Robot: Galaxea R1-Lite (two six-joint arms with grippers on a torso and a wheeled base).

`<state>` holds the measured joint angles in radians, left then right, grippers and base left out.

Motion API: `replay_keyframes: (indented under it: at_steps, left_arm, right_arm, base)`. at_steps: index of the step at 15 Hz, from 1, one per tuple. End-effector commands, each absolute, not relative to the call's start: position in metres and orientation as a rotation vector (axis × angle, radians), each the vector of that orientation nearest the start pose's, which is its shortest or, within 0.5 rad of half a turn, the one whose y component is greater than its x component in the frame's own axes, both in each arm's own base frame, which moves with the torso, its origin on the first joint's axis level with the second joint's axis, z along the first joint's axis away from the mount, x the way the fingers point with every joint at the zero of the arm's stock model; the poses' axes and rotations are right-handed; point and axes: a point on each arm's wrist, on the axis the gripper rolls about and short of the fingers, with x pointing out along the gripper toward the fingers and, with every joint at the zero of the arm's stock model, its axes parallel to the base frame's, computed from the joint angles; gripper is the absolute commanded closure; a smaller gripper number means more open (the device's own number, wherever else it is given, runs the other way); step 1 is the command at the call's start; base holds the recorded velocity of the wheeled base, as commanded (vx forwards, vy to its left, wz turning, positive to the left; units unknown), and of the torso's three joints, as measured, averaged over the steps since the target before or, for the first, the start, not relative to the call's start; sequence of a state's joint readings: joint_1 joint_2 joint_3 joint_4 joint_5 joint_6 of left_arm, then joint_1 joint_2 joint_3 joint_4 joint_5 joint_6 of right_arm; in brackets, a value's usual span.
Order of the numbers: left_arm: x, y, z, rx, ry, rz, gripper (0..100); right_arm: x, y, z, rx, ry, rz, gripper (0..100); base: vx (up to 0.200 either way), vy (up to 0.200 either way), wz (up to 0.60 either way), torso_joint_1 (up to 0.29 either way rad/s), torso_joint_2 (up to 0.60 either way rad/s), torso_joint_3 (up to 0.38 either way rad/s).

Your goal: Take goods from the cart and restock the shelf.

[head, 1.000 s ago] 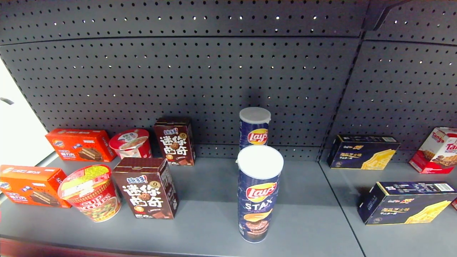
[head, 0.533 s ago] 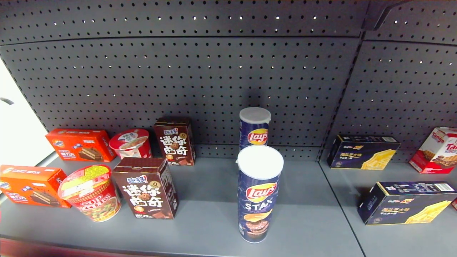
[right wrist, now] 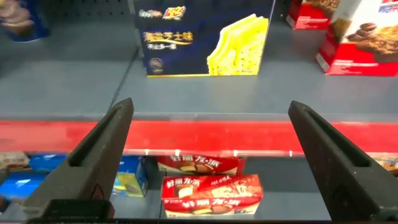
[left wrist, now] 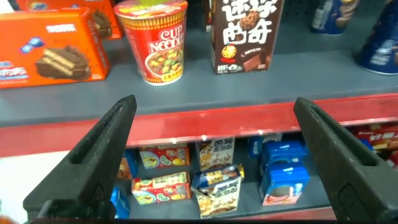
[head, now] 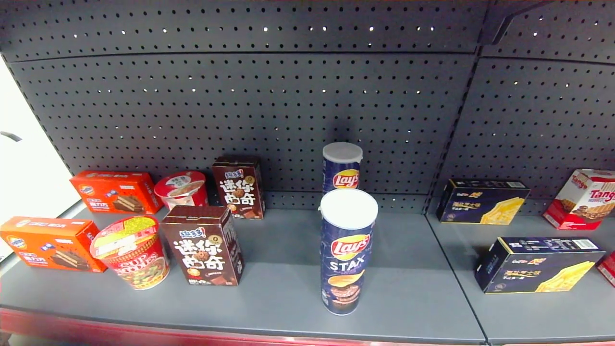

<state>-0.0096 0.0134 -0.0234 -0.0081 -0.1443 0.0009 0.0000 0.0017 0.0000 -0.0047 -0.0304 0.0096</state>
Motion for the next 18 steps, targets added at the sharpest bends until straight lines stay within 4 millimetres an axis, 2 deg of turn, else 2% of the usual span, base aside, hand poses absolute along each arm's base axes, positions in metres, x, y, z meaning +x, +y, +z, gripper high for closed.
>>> replay_keyframes:
  at_steps: [1, 3, 16, 18]
  left_arm:
    - [-0.0237, -0.003, 0.083, 0.003, -0.017, -0.152, 0]
    - [-0.0238, -0.0031, 0.083, 0.007, -0.017, -0.156, 0]
    - [-0.0238, -0.003, 0.083, 0.009, -0.017, -0.153, 0]
    - [-0.0238, -0.003, 0.083, 0.001, -0.017, -0.155, 0]
  right_arm:
    - [-0.0228, -0.0007, 0.076, 0.009, -0.005, -0.031, 0]
    - [-0.0228, -0.0007, 0.076, 0.009, -0.005, -0.031, 0]
    - [-0.0228, -0.0007, 0.076, 0.009, -0.005, -0.031, 0]
    - [-0.0228, -0.0007, 0.0758, 0.009, -0.003, -0.031, 0]
  base:
    - [0.0, 0.0, 0.0, 0.0, 0.0, 0.0]
    - [0.0, 0.0, -0.3, 0.009, 0.0, 0.001]
    - [0.0, 0.0, 0.0, 0.0, 0.0, 0.0]
    - [0.0, 0.2, 0.0, 0.005, 0.0, 0.007]
